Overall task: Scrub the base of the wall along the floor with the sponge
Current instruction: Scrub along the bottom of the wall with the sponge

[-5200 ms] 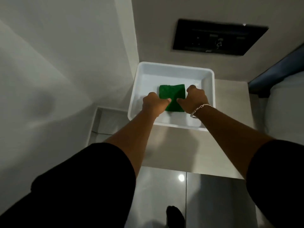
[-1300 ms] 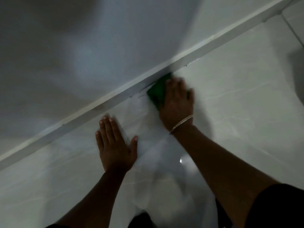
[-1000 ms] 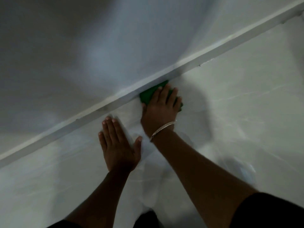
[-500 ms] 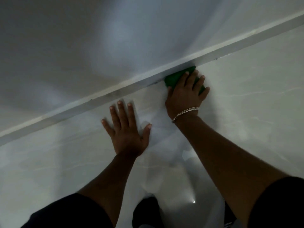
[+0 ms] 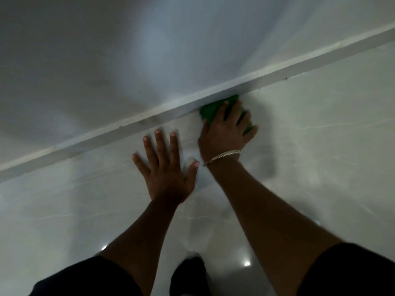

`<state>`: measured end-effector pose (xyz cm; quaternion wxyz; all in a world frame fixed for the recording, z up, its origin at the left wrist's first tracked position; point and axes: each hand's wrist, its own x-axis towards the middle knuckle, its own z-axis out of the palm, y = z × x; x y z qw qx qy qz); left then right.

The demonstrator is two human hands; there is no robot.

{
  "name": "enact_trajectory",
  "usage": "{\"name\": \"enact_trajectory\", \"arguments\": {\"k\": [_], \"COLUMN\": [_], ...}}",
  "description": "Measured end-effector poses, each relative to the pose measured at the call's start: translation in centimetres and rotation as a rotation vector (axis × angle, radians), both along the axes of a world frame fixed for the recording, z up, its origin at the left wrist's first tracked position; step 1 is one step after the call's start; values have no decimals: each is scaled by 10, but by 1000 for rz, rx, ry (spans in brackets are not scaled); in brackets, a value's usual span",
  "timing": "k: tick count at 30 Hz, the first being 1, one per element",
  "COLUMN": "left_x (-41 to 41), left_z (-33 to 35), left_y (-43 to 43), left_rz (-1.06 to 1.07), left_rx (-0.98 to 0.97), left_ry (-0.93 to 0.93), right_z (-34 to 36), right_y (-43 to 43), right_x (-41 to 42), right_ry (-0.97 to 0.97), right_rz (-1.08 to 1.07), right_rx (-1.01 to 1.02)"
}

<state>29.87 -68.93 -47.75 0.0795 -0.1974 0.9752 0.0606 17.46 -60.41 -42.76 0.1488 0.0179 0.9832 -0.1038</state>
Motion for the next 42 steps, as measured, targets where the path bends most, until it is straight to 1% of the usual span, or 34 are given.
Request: {"name": "enact_trajectory", "arguments": {"k": [3,4,7,8,9,10,12,13,16,17,18,19,22,24,25,26,28,29,30,32,35,37,40,42], "left_x": [1,2,6,7,8,8,8,8,6,6,7,6,7,7,7,6,6,6,6,7,8,8,8,8], "left_z": [0,-1,0,0,0,0,-2,-1,0,0,2,2,-1,0,0,1,2,2,3,4,2,1,3,4], "left_y": [-2,-3,-5,-5,-6,-6,-6,-5,-5,-5,-5,-5,-6,-6,-6,-7,-8,-7,-7,-6,-6,-6,-4,-3], "left_rz": [-14,-6,11,10,9,9,10,9,8,7,4,1,-2,-7,-9,-8,7,12,13,16,14,14,14,15], "left_rx": [0,1,15,15,10,7,11,15,15,18,24,29,19,6,5,13,28,31,33,35,33,28,33,29], "left_ry": [-18,-21,-33,-34,-38,-41,-39,-36,-43,-45,-45,-45,-63,-80,-80,-81,-89,-94,-95,-82,-68,-59,-44,-38], "right_z": [-4,-4,-5,-5,-5,-5,-3,-2,2,5,8,10,11,11,9,5,-4,-7,-7,-7,-6,-4,-4,-4], "right_y": [-4,3,38,52,67,80,98,98,66,51,35,18,-21,-26,-20,-9,23,40,56,85,127,149,154,142], "right_x": [18,15,-4,-13,-23,-32,-46,-52,-57,-52,-44,-31,17,25,21,15,-1,-12,-23,-44,-76,-98,-117,-113], "right_ry": [34,45,105,128,150,162,144,124,73,60,46,32,25,46,74,109,173,178,184,205,193,185,150,142], "right_rz": [154,218,499,540,527,469,301,205,-109,-170,-176,-131,118,166,192,266,500,566,572,463,240,98,-77,-146], "right_rx": [22,24,45,49,64,98,163,164,110,94,77,67,45,34,40,61,91,87,85,112,187,194,149,114]}}
